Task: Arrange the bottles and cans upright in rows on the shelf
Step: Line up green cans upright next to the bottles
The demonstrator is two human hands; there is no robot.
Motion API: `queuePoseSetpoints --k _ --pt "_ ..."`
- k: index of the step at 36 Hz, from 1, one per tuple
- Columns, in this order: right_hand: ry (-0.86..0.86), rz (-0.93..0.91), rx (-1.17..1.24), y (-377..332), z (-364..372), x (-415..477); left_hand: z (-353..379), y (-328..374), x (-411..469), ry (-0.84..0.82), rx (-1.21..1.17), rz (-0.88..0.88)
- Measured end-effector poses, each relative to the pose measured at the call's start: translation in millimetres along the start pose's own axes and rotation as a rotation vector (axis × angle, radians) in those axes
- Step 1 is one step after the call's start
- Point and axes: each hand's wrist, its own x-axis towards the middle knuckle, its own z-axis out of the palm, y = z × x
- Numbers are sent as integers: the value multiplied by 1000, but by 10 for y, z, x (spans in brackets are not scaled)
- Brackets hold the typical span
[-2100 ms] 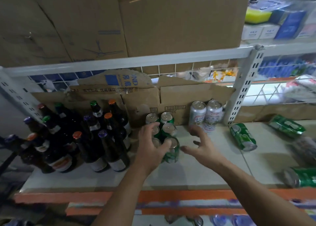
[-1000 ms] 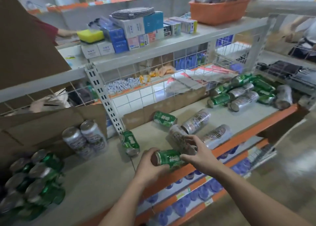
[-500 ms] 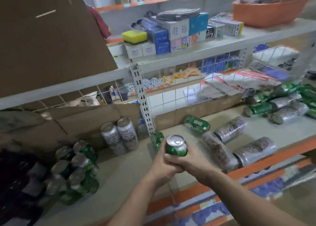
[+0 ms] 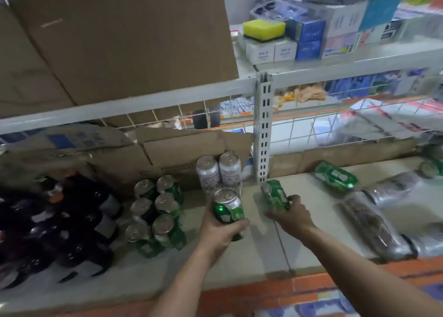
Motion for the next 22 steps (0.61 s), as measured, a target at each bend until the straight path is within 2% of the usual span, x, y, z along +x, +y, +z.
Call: queuePoseSetpoints --k 5,12,16,19,22 --pt "96 -45 61 -53 57 33 -125 35 10 -14 -5 0" --pt "309 -220 60 -75 -253 -50 -182 111 75 -55 -12 17" --pt "303 -235 63 29 -304 -143 -90 93 84 -101 -13 -2" --pt "269 -214 238 207 -302 -145 -7 70 79 -114 -3 0" --pt "141 -183 400 330 -281 -146 64 30 79 -117 15 8"
